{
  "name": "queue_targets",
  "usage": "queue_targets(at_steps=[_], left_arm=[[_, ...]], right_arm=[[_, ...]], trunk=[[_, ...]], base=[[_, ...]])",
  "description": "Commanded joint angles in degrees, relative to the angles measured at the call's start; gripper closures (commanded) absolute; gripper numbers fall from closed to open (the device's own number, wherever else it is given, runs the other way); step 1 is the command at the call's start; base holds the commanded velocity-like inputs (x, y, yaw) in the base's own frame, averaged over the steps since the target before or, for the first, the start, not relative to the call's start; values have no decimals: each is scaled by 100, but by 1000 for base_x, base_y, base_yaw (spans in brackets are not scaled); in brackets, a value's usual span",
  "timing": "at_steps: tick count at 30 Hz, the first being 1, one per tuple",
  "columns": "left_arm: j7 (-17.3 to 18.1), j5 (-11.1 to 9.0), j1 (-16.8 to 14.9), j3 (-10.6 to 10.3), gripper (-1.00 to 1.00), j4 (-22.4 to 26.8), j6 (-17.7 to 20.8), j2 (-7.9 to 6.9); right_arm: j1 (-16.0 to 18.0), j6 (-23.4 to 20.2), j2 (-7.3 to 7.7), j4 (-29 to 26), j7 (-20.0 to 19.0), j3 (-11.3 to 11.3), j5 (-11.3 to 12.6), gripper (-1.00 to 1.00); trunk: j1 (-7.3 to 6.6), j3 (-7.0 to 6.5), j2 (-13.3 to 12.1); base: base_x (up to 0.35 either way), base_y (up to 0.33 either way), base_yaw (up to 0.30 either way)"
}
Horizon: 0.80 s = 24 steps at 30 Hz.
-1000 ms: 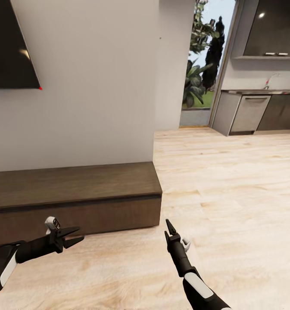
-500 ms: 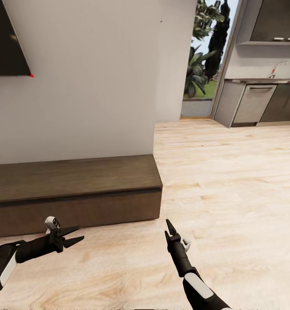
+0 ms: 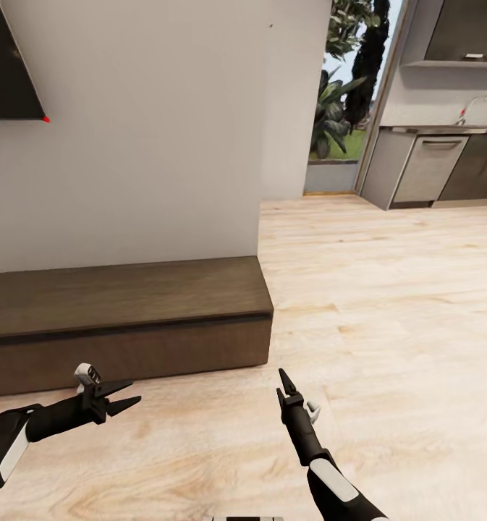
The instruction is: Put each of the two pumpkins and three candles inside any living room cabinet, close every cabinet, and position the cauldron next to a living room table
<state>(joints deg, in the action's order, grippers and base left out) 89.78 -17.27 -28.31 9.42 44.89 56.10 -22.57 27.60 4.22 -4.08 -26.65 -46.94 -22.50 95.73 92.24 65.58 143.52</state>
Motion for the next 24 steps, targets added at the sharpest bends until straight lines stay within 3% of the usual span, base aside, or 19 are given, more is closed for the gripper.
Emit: queue_targets(at_steps=[1,10,24], left_arm=[[22,-1,-1,-1,-100,2,60,-1],[22,-6,1,-2,-100,2,59,-1],[22,-18,1,-2,-100,2,59,-1]], right_arm=[[5,44,4,6,-17,-48,51,-100],[8,44,4,5,-20,-51,51,-100],[8,44,4,11,-17,-53,51,-100]], trunk=[[0,5,2],[0,5,2],[0,5,2]], base=[[220,0,0],[155,0,0],[308,35,0]])
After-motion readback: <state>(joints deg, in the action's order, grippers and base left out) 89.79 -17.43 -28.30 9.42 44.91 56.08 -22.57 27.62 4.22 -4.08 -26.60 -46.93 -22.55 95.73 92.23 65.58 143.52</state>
